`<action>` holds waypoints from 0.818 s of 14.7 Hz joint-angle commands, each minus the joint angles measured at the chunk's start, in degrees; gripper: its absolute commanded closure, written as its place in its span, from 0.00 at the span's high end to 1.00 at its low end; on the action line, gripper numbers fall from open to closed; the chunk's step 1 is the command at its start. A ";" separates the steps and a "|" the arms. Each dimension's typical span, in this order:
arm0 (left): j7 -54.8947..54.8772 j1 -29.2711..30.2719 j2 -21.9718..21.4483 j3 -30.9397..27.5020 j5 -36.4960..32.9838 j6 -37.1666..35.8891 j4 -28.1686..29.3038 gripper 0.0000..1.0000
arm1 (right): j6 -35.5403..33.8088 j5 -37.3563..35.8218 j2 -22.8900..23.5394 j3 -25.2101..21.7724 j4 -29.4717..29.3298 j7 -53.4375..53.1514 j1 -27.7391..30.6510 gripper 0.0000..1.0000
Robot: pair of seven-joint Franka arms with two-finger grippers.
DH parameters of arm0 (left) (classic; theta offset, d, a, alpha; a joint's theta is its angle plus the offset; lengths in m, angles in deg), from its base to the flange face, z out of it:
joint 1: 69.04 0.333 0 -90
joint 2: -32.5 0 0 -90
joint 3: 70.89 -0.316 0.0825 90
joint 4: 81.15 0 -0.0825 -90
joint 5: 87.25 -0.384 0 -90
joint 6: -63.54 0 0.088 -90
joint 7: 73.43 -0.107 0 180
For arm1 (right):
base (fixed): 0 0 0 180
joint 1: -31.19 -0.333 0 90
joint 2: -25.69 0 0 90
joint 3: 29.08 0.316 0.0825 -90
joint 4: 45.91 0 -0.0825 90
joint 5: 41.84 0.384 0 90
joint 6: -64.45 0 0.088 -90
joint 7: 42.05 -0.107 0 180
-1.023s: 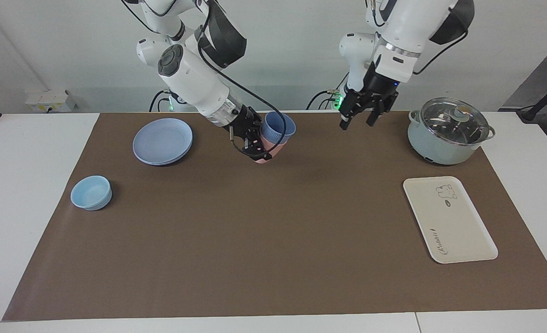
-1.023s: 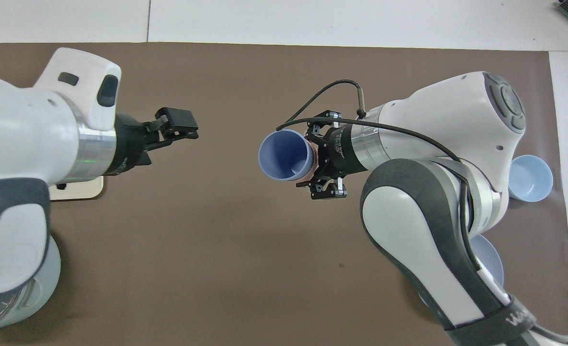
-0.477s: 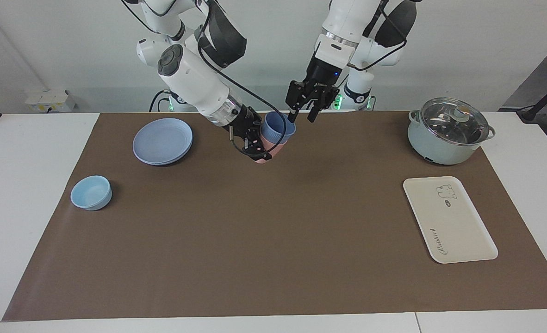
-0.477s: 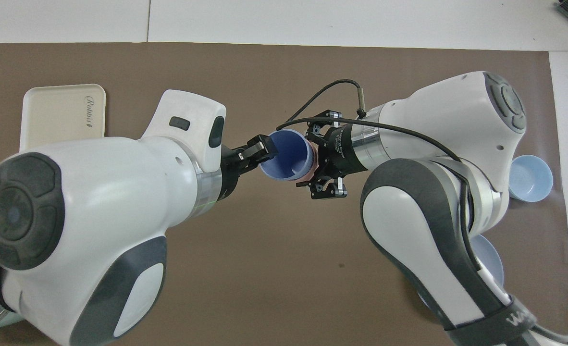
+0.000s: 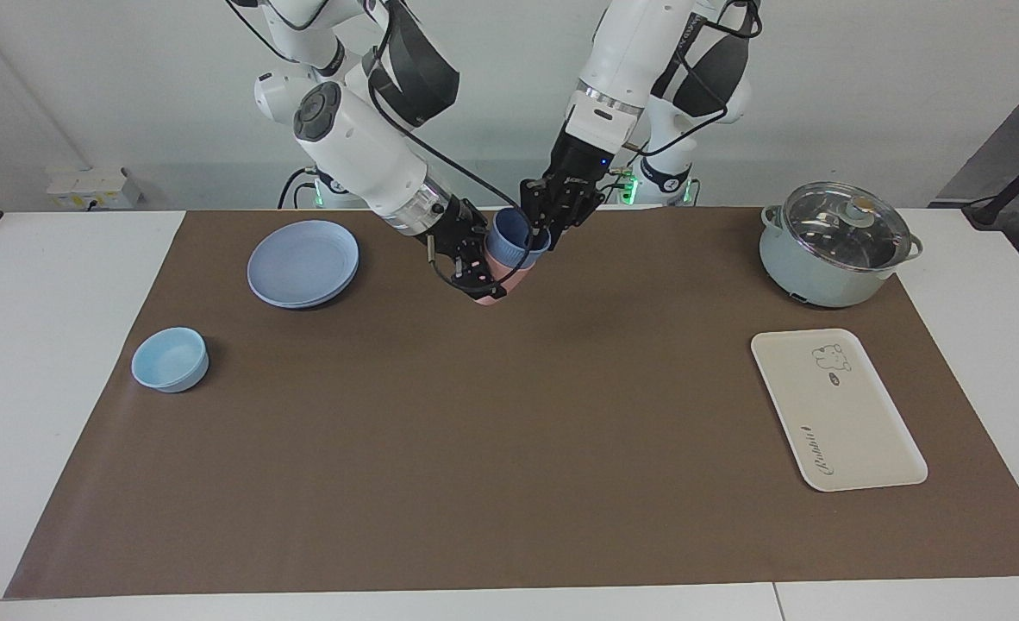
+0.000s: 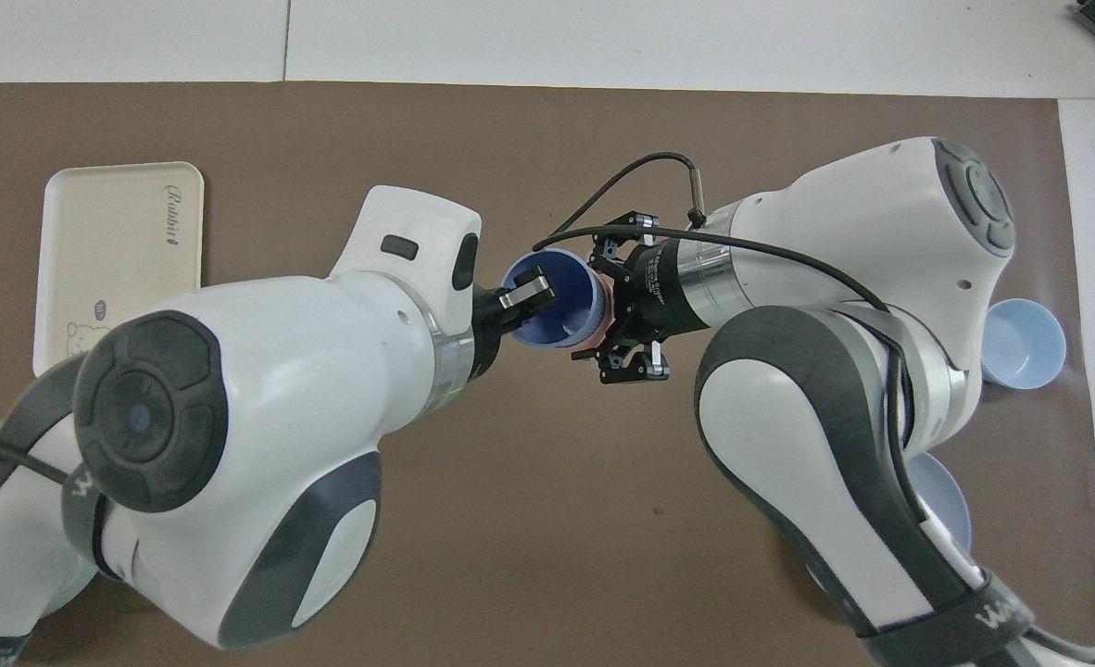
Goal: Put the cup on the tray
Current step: 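Reach the left gripper to the blue cup rim and grasp it, then pull the blue cup out with the left gripper while the right gripper holds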
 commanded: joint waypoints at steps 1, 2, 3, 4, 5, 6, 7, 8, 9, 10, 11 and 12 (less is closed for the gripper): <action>0.81 -1.10 -0.26 -0.96 1.20 1.78 0.51 0.00 | -0.38 -2.01 0.12 0.03 -0.93 -1.36 -0.02 0.00; 1.34 -0.83 0.09 -1.05 1.20 0.82 -0.37 0.00 | -0.38 -2.10 0.12 0.03 -0.93 -1.36 0.07 0.00; 1.61 -0.83 0.61 -1.05 1.20 0.03 -1.68 0.00 | -0.38 -2.10 0.12 0.03 -0.93 -1.27 0.15 0.00; 1.61 -0.57 0.88 -1.13 1.20 -1.72 -2.91 0.00 | -0.38 -2.10 0.03 0.03 -0.93 -1.27 0.24 0.00; 1.61 -0.39 1.06 -1.13 1.20 -3.57 -4.93 0.00 | -0.38 -2.10 0.03 0.03 -0.93 -1.18 0.33 0.00; 1.61 -0.22 0.97 -1.31 1.20 -5.85 -6.69 0.00 | -0.47 -2.10 0.03 0.03 -0.93 -1.10 0.51 0.00; 1.61 -0.13 0.71 -1.66 1.28 -8.22 -8.53 0.00 | -0.47 -2.10 0.03 0.03 -0.93 -1.01 0.59 0.00; 1.52 0.57 0.19 -1.92 1.28 -11.03 -10.38 0.00 | -0.64 -2.10 0.03 0.03 -0.93 -0.92 0.68 0.00; 1.43 1.79 0.01 -1.93 1.37 -13.75 -12.40 0.00 | -0.73 -2.01 0.03 -0.06 -0.84 -0.83 0.68 0.00; 1.26 3.02 0.00 -1.93 1.37 -16.74 -14.94 0.00 | -0.73 -1.66 -0.06 -0.32 -0.66 -0.75 0.77 0.00; 1.00 4.34 0.00 -2.19 1.37 -19.03 -16.71 0.00 | -0.91 -1.66 -0.14 -0.41 -0.40 -0.66 1.03 0.00; 0.65 6.44 -0.08 -2.19 1.28 -20.45 -17.42 0.00 | -1.26 -1.66 -0.14 -0.41 -0.31 -0.57 1.73 0.00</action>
